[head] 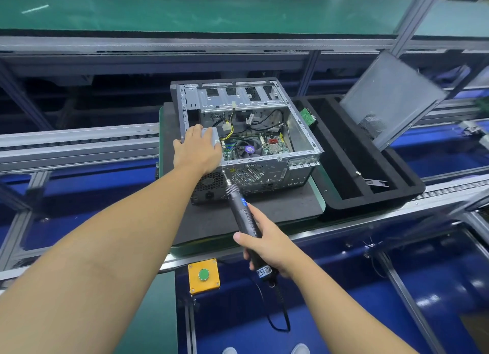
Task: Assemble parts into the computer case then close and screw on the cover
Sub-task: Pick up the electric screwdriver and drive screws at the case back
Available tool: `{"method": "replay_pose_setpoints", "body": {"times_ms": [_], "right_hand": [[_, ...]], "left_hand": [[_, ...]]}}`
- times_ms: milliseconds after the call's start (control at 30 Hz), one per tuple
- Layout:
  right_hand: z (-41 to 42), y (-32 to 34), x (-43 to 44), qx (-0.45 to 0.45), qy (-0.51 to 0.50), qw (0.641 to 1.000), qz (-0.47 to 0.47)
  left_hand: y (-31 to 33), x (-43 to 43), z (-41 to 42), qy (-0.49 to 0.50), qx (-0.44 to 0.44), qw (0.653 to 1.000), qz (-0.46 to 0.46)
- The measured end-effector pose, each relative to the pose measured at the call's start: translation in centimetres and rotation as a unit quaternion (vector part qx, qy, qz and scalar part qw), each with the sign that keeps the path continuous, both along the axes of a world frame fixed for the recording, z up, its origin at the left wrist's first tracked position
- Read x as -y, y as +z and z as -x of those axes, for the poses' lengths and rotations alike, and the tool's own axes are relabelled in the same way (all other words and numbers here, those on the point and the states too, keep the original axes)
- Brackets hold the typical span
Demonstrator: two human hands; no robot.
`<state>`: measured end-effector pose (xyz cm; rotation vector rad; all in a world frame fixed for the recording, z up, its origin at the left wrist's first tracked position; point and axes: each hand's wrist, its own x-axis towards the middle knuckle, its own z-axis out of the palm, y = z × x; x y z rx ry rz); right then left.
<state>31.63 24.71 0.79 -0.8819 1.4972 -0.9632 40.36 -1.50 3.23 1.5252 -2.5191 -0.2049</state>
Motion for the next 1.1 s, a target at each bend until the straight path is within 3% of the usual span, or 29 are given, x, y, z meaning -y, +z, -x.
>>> {"method": "replay_pose_setpoints", "body": {"times_ms": [1100], "right_hand": [[-1.8,1.6,1.0,0.108,-0.023,0.994,0.001]], "left_hand": [[0.1,0.0,0.0,-0.002,0.005,1.000,-0.005]]}}
